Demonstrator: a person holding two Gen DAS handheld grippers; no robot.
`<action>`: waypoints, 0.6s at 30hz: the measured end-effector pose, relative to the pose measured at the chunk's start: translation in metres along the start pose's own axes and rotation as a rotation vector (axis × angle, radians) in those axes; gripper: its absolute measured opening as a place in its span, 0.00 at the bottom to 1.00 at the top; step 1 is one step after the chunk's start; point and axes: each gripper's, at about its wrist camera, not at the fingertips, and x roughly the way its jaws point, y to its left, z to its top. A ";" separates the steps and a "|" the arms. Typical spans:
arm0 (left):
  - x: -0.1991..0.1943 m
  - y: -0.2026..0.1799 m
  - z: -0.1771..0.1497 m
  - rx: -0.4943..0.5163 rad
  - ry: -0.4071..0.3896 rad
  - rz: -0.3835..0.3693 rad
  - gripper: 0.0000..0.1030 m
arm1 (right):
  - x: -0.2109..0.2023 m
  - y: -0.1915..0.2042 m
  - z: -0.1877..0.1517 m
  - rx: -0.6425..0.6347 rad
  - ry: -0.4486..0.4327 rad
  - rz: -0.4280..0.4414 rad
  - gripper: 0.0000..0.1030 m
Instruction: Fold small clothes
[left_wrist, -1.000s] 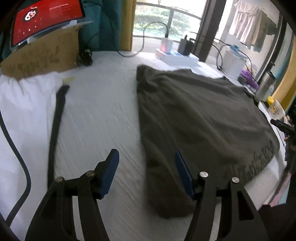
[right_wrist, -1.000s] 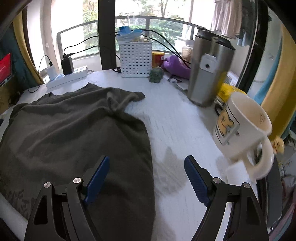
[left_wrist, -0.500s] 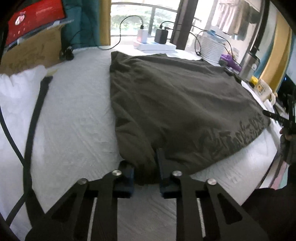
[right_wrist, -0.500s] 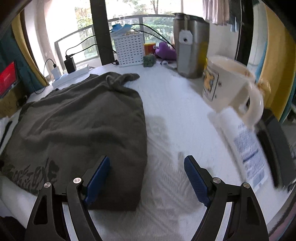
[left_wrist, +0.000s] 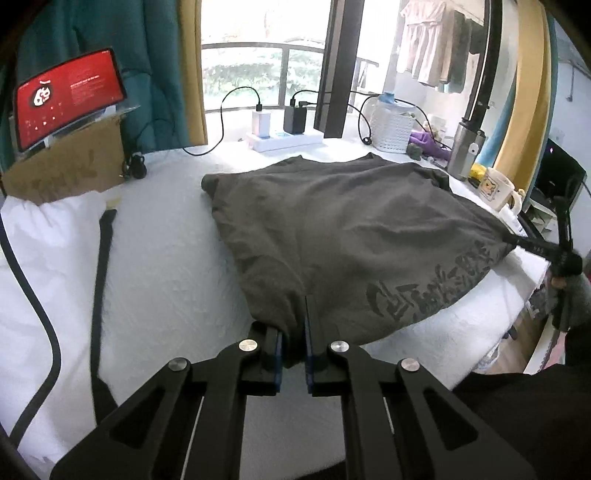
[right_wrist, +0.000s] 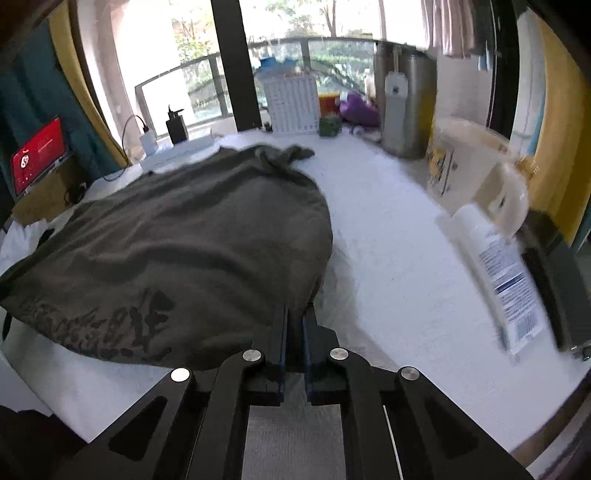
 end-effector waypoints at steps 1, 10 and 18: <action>-0.001 0.000 -0.001 0.004 0.007 0.000 0.07 | -0.006 0.001 0.000 -0.010 -0.005 -0.006 0.06; 0.027 0.008 -0.046 -0.008 0.183 0.014 0.07 | -0.008 0.000 -0.039 -0.027 0.069 -0.037 0.06; 0.022 0.013 -0.054 -0.020 0.190 -0.002 0.08 | -0.018 0.003 -0.048 -0.035 0.037 -0.081 0.06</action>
